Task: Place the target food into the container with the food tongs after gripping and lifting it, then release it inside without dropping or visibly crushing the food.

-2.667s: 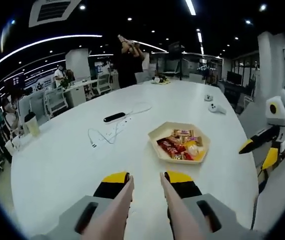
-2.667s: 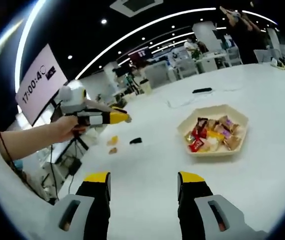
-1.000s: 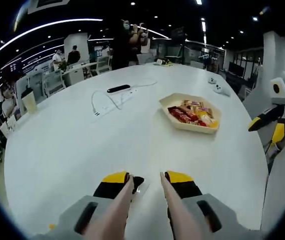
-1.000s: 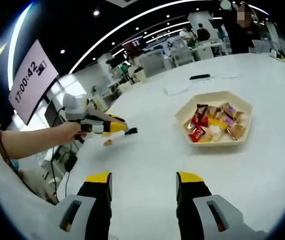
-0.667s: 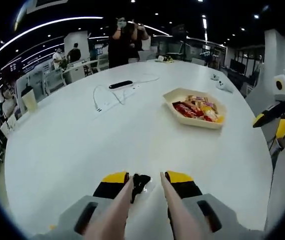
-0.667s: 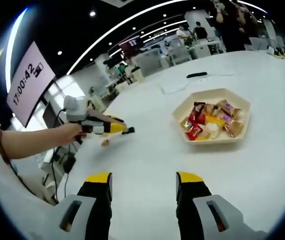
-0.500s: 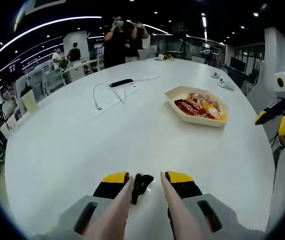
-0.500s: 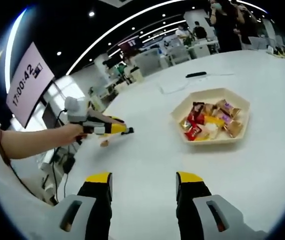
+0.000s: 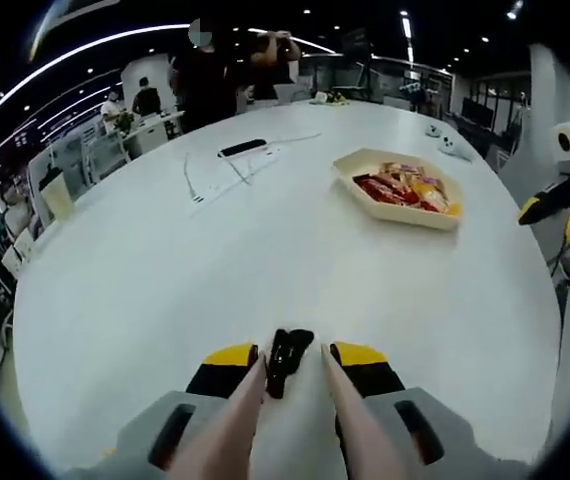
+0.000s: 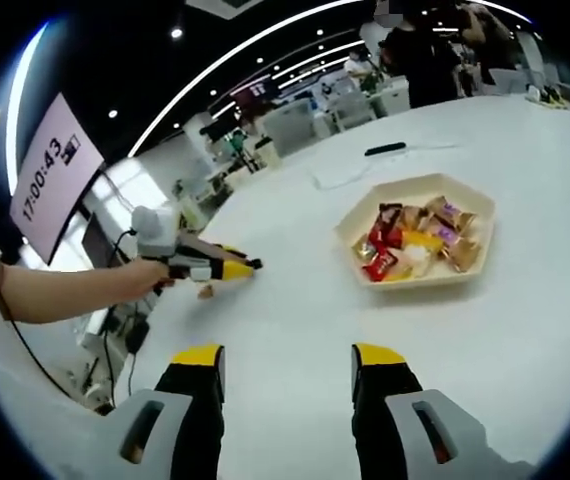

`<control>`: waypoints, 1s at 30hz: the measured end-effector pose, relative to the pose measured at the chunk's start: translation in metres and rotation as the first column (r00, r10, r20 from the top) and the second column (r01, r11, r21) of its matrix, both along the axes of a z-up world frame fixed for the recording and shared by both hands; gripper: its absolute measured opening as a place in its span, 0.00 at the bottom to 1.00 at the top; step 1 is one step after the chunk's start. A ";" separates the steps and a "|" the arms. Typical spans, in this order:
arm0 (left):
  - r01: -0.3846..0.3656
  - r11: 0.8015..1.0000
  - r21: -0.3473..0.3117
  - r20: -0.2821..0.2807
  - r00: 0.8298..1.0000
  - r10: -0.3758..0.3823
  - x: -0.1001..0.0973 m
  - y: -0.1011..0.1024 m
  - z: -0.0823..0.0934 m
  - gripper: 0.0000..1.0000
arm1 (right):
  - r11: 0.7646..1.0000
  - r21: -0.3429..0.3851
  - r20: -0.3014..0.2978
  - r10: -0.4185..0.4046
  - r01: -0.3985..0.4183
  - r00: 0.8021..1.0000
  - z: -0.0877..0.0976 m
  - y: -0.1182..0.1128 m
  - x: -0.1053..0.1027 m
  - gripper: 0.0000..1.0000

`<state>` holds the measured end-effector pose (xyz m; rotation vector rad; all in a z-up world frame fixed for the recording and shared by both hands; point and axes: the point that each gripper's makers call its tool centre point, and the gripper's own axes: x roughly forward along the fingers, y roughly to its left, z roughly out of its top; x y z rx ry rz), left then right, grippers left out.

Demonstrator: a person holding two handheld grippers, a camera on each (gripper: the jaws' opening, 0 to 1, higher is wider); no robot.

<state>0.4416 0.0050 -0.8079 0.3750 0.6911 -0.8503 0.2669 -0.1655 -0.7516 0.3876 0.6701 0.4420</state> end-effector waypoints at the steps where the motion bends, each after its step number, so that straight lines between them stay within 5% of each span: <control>1: -0.010 1.000 -0.003 0.003 1.000 0.010 0.000 0.000 0.001 0.28 | 1.000 0.000 0.001 -0.003 0.003 1.000 0.000 -0.001 0.000 0.51; 6: -0.029 1.000 0.006 0.025 0.999 0.029 0.001 0.001 0.000 0.25 | 1.000 0.003 -0.001 -0.011 0.011 1.000 0.000 -0.002 -0.001 0.50; 9: -0.006 1.000 -0.001 0.085 0.996 0.006 0.002 0.001 0.001 0.22 | 1.000 0.001 -0.002 -0.002 0.002 1.000 0.000 -0.001 -0.002 0.50; 30: -0.085 0.996 0.018 0.045 0.995 0.084 0.005 0.005 0.002 0.15 | 1.000 0.003 0.021 0.016 -0.016 1.000 0.004 0.005 -0.007 0.50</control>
